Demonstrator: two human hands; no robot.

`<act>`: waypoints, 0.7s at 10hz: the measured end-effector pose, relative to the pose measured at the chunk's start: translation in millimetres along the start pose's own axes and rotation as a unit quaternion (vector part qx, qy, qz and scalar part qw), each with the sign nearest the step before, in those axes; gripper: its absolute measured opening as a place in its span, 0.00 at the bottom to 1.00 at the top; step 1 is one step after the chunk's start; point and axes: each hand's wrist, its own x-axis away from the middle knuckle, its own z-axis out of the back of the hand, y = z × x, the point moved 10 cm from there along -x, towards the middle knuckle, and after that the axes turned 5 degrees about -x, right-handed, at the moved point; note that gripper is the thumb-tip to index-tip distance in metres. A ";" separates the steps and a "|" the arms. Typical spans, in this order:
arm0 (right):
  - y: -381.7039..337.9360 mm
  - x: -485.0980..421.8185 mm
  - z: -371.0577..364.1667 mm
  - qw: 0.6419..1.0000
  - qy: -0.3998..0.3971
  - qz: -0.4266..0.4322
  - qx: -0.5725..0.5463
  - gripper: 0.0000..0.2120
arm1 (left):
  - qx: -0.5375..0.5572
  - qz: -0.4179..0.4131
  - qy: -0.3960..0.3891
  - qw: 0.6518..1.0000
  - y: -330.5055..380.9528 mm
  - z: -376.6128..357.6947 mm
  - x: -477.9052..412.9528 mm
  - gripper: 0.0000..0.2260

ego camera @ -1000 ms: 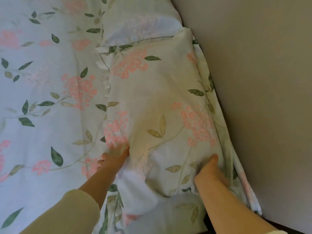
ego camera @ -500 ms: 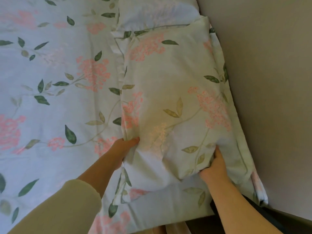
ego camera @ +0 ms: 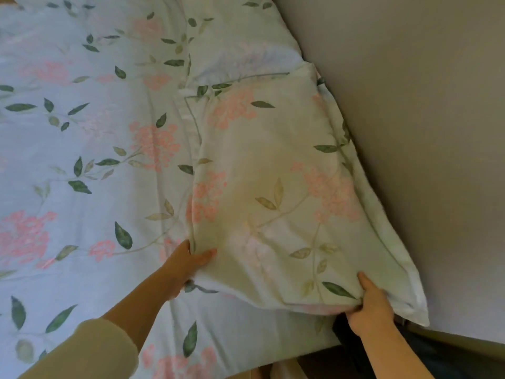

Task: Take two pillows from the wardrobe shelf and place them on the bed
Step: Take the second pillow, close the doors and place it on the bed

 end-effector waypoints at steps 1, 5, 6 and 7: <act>31.7 -9.7 26.2 0.997 0.041 -0.065 0.009 0.22 | -0.133 0.119 -0.101 0.979 -48.0 -23.5 6.7 0.12; 51.0 -30.4 53.2 0.993 0.082 -0.083 0.016 0.18 | -0.228 0.111 -0.010 0.967 -86.7 -6.8 -5.2 0.18; 22.1 -8.1 50.0 0.968 0.107 0.003 0.226 0.22 | -0.323 0.150 0.019 0.934 -84.5 3.0 0.4 0.25; 31.2 -6.2 51.2 0.988 0.153 -0.039 -0.007 0.22 | -0.172 0.155 0.021 0.973 -75.1 -6.7 1.5 0.31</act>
